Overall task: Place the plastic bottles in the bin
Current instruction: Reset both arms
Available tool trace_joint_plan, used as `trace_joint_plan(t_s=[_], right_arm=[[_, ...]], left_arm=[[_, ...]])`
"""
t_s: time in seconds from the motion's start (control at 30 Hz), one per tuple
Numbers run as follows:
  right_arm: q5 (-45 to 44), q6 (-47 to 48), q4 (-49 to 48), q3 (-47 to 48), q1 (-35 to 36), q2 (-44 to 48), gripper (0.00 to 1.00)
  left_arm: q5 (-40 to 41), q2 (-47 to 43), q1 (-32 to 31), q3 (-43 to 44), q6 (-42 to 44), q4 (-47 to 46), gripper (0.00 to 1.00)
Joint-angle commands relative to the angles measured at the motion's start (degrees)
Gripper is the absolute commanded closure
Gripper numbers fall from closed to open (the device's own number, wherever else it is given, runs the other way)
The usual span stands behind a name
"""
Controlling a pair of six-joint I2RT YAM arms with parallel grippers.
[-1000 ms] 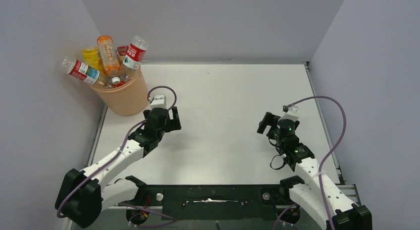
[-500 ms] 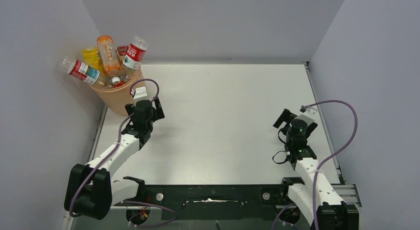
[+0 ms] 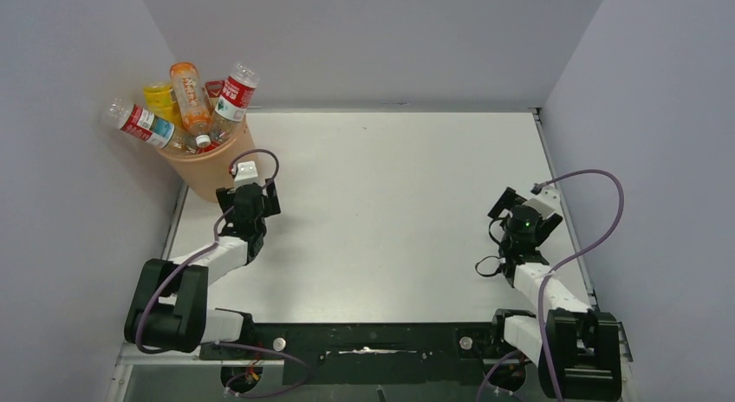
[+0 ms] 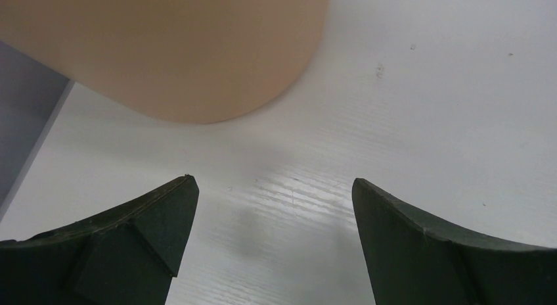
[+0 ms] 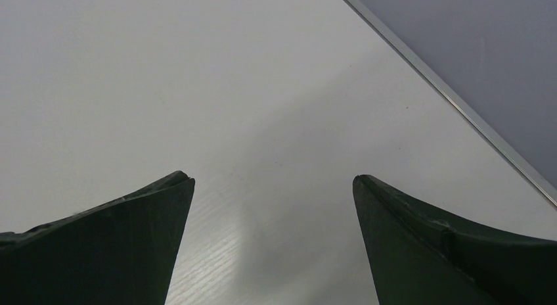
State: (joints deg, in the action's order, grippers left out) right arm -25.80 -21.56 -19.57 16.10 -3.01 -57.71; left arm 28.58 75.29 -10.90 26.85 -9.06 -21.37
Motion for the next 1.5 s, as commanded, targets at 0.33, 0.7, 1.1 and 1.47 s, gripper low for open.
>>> trace_joint_plan(t_s=[0.33, 0.7, 1.1, 1.47], right_arm=[[-5.4, -0.6, -24.2, -2.6, -3.2, -13.0, 0.02], [-7.3, 1.6, -28.4, -2.7, -3.8, -15.7, 0.02], [-9.0, 5.2, -33.4, -2.9, -3.8, -17.7, 0.02], [-7.6, 10.9, -47.2, -5.9, -2.2, -23.1, 0.02]], left_arm=[[-5.4, 11.2, 2.0, -3.0, 6.8, -23.7, 0.11], [-6.4, 15.8, 3.6, -0.5, 8.1, -26.1, 0.11], [-11.8, 16.6, 8.1, -2.5, 6.3, -31.2, 0.11], [-12.1, 15.1, 8.8, -6.5, 5.1, -36.8, 0.11]])
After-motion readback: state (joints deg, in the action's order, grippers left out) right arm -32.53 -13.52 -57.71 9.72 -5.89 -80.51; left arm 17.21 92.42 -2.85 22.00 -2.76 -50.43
